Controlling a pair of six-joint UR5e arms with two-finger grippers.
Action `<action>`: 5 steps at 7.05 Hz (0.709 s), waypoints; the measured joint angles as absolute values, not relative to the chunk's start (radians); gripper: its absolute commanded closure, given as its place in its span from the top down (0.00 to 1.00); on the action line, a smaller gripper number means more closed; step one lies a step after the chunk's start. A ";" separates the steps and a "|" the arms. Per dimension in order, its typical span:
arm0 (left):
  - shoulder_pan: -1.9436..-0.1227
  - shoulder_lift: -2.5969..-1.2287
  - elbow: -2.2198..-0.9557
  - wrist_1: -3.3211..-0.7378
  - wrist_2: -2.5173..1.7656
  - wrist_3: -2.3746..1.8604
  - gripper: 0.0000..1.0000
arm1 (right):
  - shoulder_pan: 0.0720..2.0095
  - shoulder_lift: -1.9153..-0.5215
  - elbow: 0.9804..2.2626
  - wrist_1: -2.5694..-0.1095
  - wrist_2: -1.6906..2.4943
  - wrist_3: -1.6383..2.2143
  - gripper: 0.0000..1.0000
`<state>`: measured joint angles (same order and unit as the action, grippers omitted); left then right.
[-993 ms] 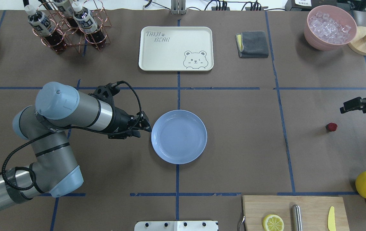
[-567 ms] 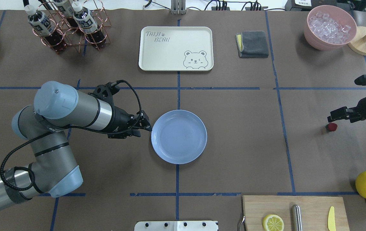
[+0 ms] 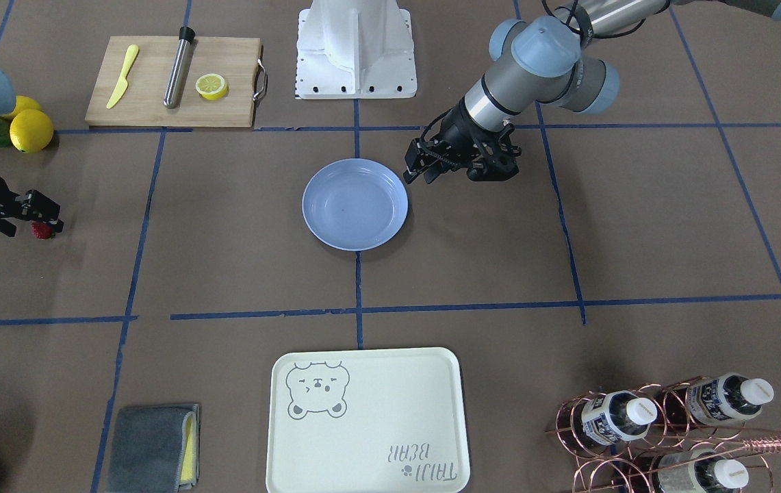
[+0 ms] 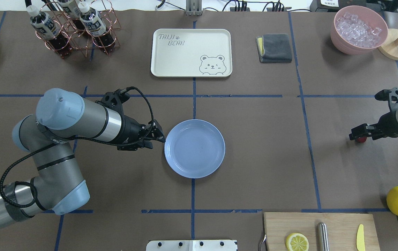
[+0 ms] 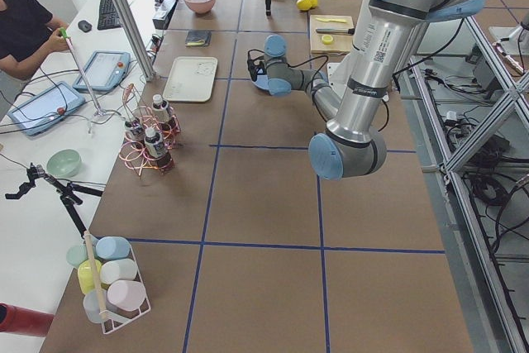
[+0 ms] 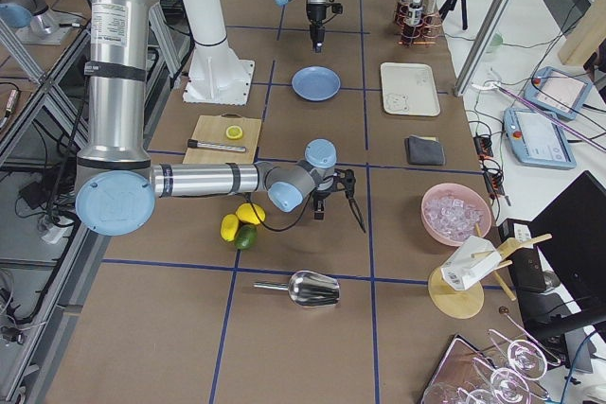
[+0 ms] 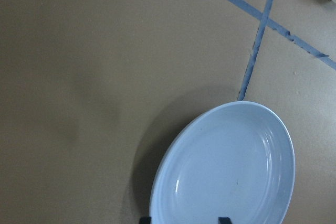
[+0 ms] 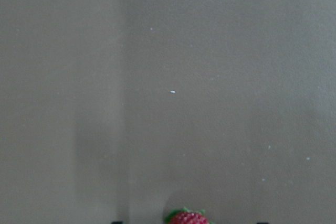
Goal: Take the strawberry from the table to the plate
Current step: 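Grasp the red strawberry with the right gripper while the left holds the plate, then carry the strawberry over the plate with the right gripper while the left withdraws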
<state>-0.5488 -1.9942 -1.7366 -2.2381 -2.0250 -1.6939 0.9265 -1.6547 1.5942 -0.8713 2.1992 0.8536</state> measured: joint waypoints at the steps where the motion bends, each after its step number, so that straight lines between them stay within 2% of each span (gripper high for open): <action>1: -0.549 -1.994 -1.737 -2.238 -2.024 -1.694 0.53 | 0.920 -1.652 1.594 -0.871 2.189 0.855 0.55; 2: -0.549 -1.994 -1.737 -2.238 -2.024 -1.694 0.54 | 0.917 -1.650 1.595 -0.871 2.179 0.855 0.38; 3: -0.548 -1.994 -1.736 -2.238 -2.024 -1.695 0.54 | 0.915 -1.650 1.595 -0.871 2.169 0.855 0.28; 5: -0.548 -1.994 -1.738 -2.238 -2.023 -1.695 0.54 | 0.915 -1.650 1.597 -0.871 2.161 0.854 0.00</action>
